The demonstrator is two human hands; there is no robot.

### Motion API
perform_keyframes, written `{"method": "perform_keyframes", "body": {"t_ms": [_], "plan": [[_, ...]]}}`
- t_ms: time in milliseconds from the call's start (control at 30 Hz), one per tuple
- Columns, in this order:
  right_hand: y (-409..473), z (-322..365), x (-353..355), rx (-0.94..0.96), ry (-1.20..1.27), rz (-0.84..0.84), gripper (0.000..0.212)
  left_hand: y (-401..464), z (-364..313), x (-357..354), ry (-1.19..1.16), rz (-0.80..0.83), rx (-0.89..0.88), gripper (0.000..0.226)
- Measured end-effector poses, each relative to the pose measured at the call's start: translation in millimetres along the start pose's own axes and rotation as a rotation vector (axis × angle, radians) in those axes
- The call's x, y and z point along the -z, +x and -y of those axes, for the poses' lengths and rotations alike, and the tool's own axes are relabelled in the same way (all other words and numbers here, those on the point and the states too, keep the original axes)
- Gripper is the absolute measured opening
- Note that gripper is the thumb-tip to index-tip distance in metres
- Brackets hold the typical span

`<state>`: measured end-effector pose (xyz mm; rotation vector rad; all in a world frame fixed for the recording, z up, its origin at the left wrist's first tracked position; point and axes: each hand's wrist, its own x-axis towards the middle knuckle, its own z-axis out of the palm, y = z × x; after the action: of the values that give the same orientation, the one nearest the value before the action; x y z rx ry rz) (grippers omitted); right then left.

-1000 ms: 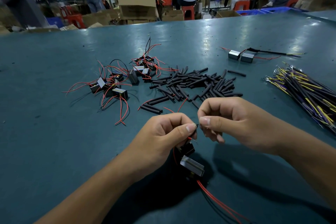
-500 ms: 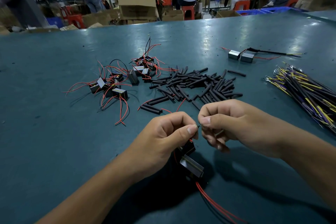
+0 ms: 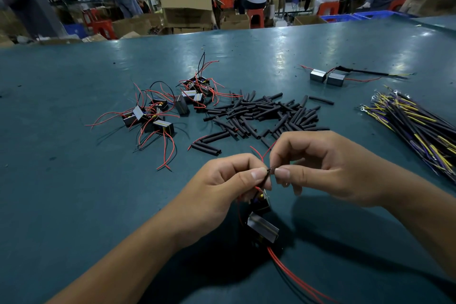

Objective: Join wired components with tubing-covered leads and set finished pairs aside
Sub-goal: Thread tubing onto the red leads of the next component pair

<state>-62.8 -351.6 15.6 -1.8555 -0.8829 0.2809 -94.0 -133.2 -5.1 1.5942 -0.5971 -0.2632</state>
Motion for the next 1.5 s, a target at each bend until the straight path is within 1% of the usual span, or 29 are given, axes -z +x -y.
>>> {"method": "perform_keyframes", "body": {"t_ms": [133, 400, 533, 667, 833, 967, 1133, 1233, 1367, 1500], "plan": [[0.7, -0.8, 1.3, 0.004, -0.002, -0.003, 0.010, 0.1, -0.2, 0.0, -0.010, 0.002, 0.002, 0.025], [1.1, 1.1, 3.1, 0.012, -0.002, 0.009, 0.002, 0.4, 0.7, 1.1, -0.040, -0.021, 0.021, 0.019], [1.0, 2.0, 1.5, 0.011, 0.026, 0.000, 0.007, -0.7, 0.7, 2.1, -0.052, -0.007, 0.020, 0.017], [1.7, 1.6, 0.4, 0.003, 0.005, -0.016, 0.003, -0.5, 2.0, 2.0, -0.039, -0.017, 0.020, 0.014], [0.8, 2.3, -0.8, -0.004, -0.026, -0.023, 0.004, 0.5, 4.2, 1.4, -0.036, -0.044, 0.027, 0.012], [0.9, 3.0, -0.3, -0.011, -0.022, -0.040, 0.012, -0.2, 4.5, 2.1, -0.031, -0.049, 0.032, 0.013], [1.4, 3.8, -1.0, -0.009, -0.017, -0.039, 0.007, 0.7, 3.9, 1.9, -0.006, -0.049, 0.015, 0.018], [1.6, 5.8, -1.8, -0.021, -0.027, -0.043, 0.005, 0.3, 3.9, 2.1, -0.026, -0.046, 0.005, 0.016], [1.2, 9.9, 0.7, -0.093, -0.049, -0.071, 0.009, 1.3, 4.0, 2.2, -0.001, -0.058, -0.011, 0.013], [2.6, 11.4, 2.4, -0.165, 0.013, -0.199, 0.023, 2.0, 4.7, 2.0, 0.007, -0.074, -0.014, 0.013]]}}
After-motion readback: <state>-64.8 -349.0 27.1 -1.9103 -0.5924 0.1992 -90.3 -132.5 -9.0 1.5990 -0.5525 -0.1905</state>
